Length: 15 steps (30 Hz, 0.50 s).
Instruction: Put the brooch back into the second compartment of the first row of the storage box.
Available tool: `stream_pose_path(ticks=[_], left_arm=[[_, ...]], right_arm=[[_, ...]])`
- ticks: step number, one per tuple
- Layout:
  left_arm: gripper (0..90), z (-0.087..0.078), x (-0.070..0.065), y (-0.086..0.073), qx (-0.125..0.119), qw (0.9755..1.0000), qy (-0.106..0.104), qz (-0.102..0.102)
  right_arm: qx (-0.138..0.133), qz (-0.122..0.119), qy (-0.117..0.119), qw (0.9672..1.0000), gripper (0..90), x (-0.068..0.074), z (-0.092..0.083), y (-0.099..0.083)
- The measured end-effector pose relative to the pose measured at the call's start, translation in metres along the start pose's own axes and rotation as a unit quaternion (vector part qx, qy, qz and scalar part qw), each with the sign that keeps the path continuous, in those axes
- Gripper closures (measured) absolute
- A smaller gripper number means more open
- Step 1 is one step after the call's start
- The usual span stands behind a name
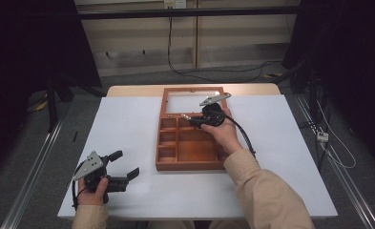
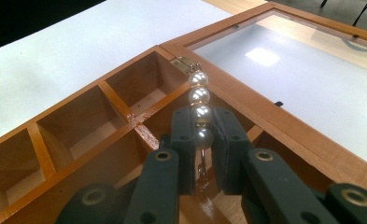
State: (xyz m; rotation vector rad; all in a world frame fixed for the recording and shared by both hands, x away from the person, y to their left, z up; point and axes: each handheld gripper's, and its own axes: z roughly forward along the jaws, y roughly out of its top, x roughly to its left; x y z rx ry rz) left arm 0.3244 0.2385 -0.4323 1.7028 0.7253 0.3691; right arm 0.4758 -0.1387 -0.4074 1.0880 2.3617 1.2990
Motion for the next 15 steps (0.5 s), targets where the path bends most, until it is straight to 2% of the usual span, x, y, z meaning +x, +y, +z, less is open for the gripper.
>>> stream_pose_path(ticks=[15], left_arm=[[4.5, 0.0005, -0.0004, 0.0001, 0.0, 1.0, 0.0, 0.0]], right_arm=[[0.003, 0.001, 0.0, 1.0, 80.5, 0.0018, 0.0073, 0.0018]])
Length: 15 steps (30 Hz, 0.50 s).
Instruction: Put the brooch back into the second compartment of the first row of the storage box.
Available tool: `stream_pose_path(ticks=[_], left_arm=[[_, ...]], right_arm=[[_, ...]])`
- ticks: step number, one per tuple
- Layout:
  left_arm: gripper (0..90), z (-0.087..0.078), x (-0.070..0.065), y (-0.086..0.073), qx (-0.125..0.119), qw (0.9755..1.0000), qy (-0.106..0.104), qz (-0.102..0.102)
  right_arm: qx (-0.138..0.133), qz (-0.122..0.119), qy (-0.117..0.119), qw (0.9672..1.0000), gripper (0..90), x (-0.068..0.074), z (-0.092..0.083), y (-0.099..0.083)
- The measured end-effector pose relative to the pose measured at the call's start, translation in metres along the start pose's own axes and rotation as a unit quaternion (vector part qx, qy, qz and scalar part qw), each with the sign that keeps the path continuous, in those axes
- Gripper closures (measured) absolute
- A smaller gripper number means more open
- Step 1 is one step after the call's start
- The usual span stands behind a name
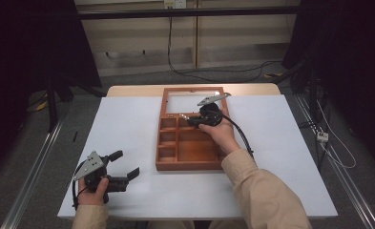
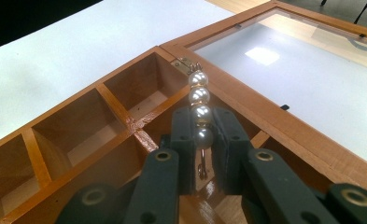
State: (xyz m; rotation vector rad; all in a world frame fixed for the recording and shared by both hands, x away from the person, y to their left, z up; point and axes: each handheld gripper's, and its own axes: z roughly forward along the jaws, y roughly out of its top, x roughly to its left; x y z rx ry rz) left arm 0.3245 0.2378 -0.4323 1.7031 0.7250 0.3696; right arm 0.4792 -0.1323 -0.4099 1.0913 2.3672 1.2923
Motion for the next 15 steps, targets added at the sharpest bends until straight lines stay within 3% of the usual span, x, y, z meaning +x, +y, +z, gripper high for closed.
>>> stream_pose_path(ticks=[15], left_arm=[[4.5, 0.0, 0.0, 0.0001, 0.0, 1.0, 0.001, -0.001]], right_arm=[[0.006, 0.004, 0.001, 1.0, 80.5, 0.0011, 0.007, -0.0018]])
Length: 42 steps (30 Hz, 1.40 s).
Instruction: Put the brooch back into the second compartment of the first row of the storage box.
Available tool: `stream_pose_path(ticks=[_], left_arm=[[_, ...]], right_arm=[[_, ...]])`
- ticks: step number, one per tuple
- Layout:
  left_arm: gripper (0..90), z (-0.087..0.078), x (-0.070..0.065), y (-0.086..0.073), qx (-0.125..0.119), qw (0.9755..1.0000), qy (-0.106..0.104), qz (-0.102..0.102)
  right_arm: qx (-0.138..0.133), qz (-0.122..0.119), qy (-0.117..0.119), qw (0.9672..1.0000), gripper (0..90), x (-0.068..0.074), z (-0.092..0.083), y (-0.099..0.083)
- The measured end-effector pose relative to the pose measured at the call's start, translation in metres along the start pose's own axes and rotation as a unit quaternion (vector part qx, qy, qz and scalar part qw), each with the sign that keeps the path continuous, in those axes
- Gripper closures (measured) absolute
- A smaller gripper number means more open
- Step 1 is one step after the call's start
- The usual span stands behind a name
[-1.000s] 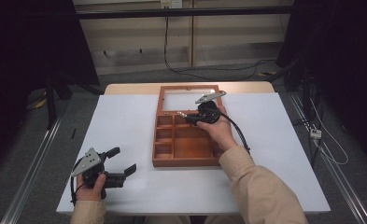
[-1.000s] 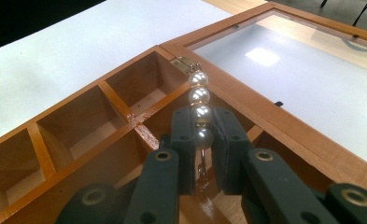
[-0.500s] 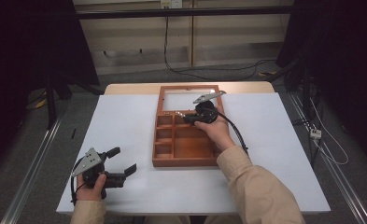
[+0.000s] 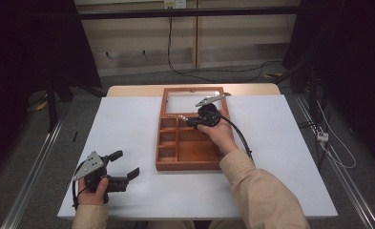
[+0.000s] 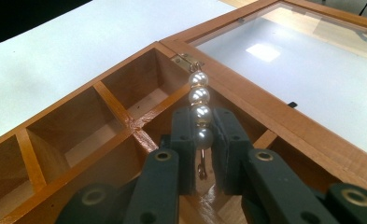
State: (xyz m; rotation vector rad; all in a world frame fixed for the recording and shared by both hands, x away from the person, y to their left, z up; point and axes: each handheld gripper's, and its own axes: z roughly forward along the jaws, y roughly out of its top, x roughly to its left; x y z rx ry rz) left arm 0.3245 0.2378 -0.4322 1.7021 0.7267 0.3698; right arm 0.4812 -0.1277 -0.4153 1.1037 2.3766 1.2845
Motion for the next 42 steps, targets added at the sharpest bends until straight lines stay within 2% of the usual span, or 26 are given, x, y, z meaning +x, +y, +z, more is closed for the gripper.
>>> stream_pose_path(ticks=[19, 26, 27, 29, 31, 34, 36, 38, 40, 42], left_arm=[[4.6, 0.001, 0.0, 0.0, 0.005, 1.0, 0.0, 0.003], [4.5, 0.0, -0.001, 0.0, 0.002, 1.0, -0.001, 0.0], [4.5, 0.0, -0.001, 0.0, 0.003, 1.0, -0.001, 0.002], [4.5, 0.0, -0.001, 0.0, 0.002, 1.0, 0.0, 0.002], [4.6, 0.001, 0.0, 0.0, 0.003, 1.0, 0.0, 0.001], [4.6, 0.001, -0.001, 0.001, 0.003, 1.0, -0.001, 0.003], [4.6, 0.002, -0.001, 0.001, 0.002, 1.0, -0.001, 0.003], [4.5, 0.002, -0.001, 0.002, 0.003, 1.0, -0.001, 0.004], [4.5, 0.003, -0.002, 0.002, 0.003, 1.0, -0.002, 0.005], [4.6, 0.004, -0.003, 0.002, 0.001, 1.0, -0.001, 0.003]], right_arm=[[0.018, 0.002, 0.0, 0.9998, 80.4, 0.0, 0.002, 0.0], [0.027, 0.0, -0.009, 0.9996, 80.2, 0.001, 0.004, 0.001], [0.026, 0.001, -0.012, 0.9996, 77.4, 0.001, 0.004, 0.001], [0.015, 0.001, -0.014, 0.9998, 63.6, 0.001, 0.003, 0.001], [0.019, 0.005, -0.019, 0.9996, 53.5, 0.002, 0.001, 0.001], [0.011, 0.008, -0.011, 0.9998, 51.5, 0.003, -0.004, 0.001], [0.001, 0.01, -0.013, 0.9999, 43.8, 0.004, -0.008, 0.002], [0.002, 0.008, -0.019, 0.9998, 37.7, 0.005, -0.013, 0.002], [0.005, 0.007, -0.014, 0.9999, 33.9, 0.006, -0.017, 0.002], [-0.005, 0.003, -0.02, 0.9998, 30.3, 0.007, -0.022, 0.001]])
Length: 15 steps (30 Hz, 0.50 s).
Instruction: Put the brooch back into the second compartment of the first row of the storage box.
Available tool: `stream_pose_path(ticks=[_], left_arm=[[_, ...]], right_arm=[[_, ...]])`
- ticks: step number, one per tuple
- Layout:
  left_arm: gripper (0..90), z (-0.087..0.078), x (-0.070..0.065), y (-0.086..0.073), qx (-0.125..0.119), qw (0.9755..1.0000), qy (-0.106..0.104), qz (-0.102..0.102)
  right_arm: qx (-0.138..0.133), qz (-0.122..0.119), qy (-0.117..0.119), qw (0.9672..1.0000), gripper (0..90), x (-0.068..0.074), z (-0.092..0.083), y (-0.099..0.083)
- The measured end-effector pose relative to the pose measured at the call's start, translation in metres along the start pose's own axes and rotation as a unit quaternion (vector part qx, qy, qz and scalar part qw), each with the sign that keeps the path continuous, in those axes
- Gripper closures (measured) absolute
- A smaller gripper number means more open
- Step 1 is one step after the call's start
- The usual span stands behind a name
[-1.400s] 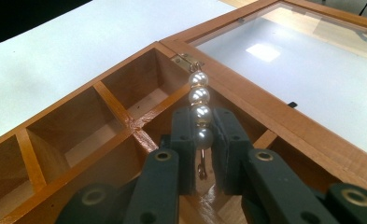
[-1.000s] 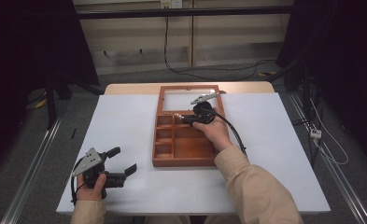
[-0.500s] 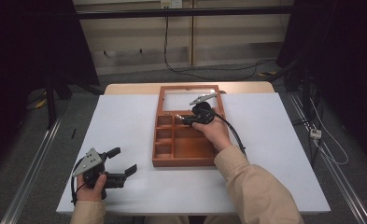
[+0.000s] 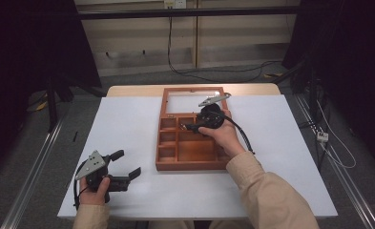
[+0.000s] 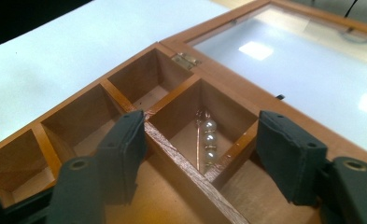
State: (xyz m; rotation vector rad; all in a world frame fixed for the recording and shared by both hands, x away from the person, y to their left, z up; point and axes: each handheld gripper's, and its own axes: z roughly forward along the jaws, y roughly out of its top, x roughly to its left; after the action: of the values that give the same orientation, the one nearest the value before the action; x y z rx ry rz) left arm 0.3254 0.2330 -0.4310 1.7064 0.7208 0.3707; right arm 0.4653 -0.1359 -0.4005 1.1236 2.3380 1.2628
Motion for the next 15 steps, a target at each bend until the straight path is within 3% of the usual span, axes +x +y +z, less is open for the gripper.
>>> stream_pose_path(ticks=[6, 15], left_arm=[[4.5, 0.001, 0.0, 0.0, 0.002, 1.0, 0.0, 0.001], [4.6, -0.001, 0.0, 0.0, 0.002, 1.0, 0.001, 0.002]], right_arm=[[-0.004, 0.006, -0.001, 1.0, 20.1, 0.002, -0.014, -0.005], [-0.012, 0.003, 0.006, 0.9999, 17.7, 0.006, -0.037, -0.017]])
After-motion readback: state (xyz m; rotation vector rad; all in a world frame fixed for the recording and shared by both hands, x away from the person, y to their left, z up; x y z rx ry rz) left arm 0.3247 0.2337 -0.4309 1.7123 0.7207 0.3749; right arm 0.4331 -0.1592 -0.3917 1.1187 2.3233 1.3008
